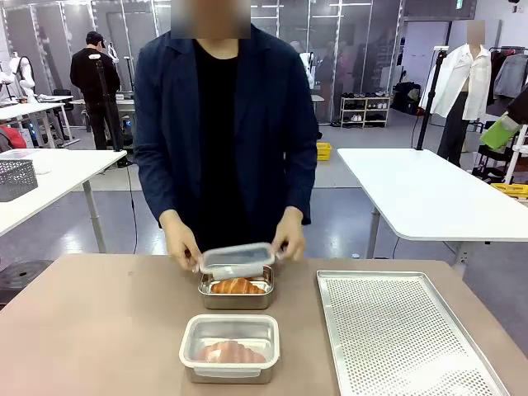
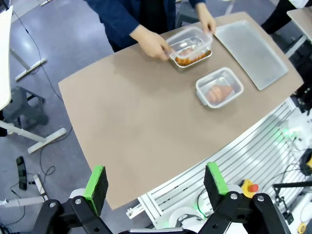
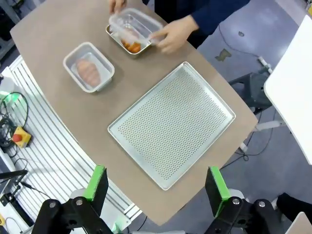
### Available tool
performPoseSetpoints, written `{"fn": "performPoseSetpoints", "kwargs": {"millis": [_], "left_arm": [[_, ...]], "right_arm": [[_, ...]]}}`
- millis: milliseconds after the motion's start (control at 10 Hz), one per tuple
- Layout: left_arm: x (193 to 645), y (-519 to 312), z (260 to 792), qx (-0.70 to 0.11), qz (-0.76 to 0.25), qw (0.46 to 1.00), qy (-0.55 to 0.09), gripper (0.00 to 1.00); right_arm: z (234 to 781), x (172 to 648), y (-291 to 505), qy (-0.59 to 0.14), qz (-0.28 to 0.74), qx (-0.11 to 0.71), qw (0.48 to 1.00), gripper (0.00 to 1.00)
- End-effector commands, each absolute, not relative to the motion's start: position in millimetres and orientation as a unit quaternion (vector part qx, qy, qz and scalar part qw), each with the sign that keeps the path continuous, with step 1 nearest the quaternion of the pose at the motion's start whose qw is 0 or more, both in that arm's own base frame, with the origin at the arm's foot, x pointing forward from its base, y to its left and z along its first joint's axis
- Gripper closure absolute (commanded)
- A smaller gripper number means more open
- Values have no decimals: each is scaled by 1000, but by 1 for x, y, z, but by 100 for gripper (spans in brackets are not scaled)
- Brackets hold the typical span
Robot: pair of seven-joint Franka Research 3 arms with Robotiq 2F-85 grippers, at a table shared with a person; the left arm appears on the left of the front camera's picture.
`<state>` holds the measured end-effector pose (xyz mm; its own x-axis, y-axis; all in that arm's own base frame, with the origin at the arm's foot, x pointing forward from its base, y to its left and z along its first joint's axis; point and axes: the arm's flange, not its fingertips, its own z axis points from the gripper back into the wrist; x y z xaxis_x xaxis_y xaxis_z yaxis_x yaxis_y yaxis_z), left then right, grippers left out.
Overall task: Place the bread into the airtight container.
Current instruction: Pick up a Butter Roll and place it into an empty Airtight Container.
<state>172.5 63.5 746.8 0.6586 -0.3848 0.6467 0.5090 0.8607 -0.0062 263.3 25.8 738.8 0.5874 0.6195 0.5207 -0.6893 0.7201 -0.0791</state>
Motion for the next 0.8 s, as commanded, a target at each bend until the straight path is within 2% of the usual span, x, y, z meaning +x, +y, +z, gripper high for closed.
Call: {"fn": "performPoseSetpoints", "kwargs": {"millis": [0, 700], "left_arm": [[174, 62, 748, -94, -250, 903, -337, 0], [174, 62, 748, -94, -250, 903, -337, 0]], "right_arm": [[743, 265, 26, -267, 365, 62, 890, 0], [743, 265, 26, -267, 365, 62, 890, 0]]}}
